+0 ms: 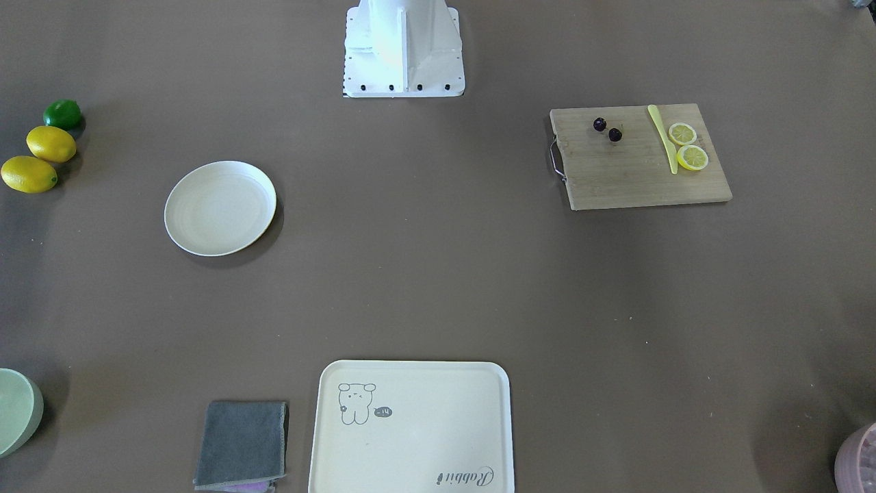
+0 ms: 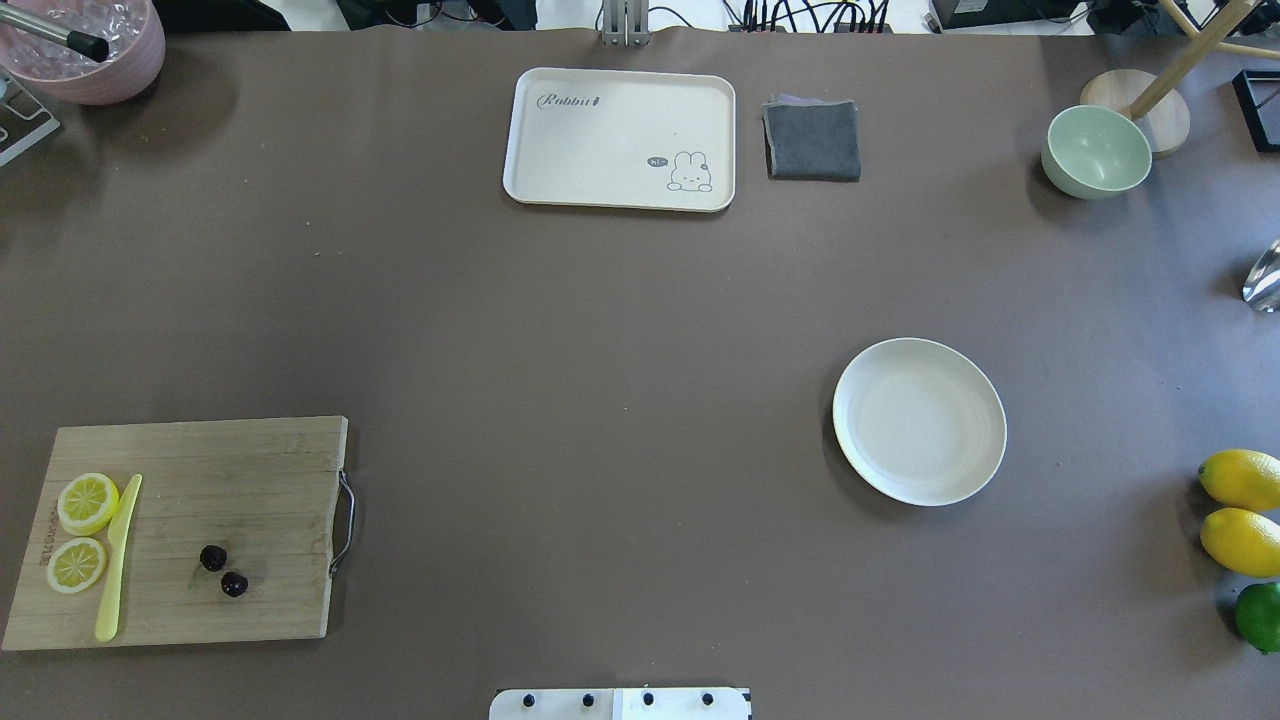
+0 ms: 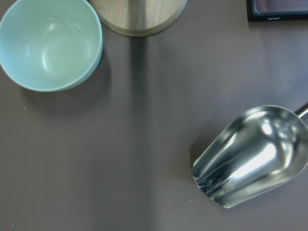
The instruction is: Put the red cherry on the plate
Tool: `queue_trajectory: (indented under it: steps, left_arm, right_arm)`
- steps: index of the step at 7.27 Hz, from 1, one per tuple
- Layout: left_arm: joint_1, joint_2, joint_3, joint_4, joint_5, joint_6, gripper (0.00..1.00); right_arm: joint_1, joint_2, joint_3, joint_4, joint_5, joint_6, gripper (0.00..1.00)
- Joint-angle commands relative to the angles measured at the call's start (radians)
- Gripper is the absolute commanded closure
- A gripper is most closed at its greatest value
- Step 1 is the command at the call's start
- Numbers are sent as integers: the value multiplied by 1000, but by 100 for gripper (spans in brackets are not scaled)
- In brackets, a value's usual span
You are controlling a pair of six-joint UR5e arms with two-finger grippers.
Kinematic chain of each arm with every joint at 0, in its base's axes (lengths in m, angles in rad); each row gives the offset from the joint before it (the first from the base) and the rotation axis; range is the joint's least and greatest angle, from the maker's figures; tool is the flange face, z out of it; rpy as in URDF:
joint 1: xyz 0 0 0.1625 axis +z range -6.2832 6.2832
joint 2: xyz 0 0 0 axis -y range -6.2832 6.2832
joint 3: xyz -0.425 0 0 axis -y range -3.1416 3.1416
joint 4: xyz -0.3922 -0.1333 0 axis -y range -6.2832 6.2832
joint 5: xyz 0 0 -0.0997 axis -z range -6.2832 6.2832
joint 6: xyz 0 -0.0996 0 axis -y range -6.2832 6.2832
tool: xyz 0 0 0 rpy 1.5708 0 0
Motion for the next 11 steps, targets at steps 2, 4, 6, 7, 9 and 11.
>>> queue_trajectory:
  steps: [2, 4, 6, 7, 9, 11]
  left_arm:
    - [2, -2, -16, 4, -5, 1, 3]
    - [2, 1, -13, 7, -31, 1, 3]
    - [5, 4, -27, 10, -38, -4, 2]
    - [5, 3, -20, 9, -40, -54, 2]
    - [16, 4, -33, 1, -43, -76, 2]
    - [28, 8, -39, -1, -43, -139, 2]
  right_arm:
    - [-25, -7, 1, 17, 0, 2, 0]
    - [-36, -7, 13, 15, 2, 4, 0]
    - [-133, 12, 70, 17, -10, 184, 2]
    - [-203, 16, 135, 17, -47, 294, 2]
    - [-333, 58, 183, 17, -73, 497, 2]
    - [-502, 61, 278, 17, -144, 654, 4]
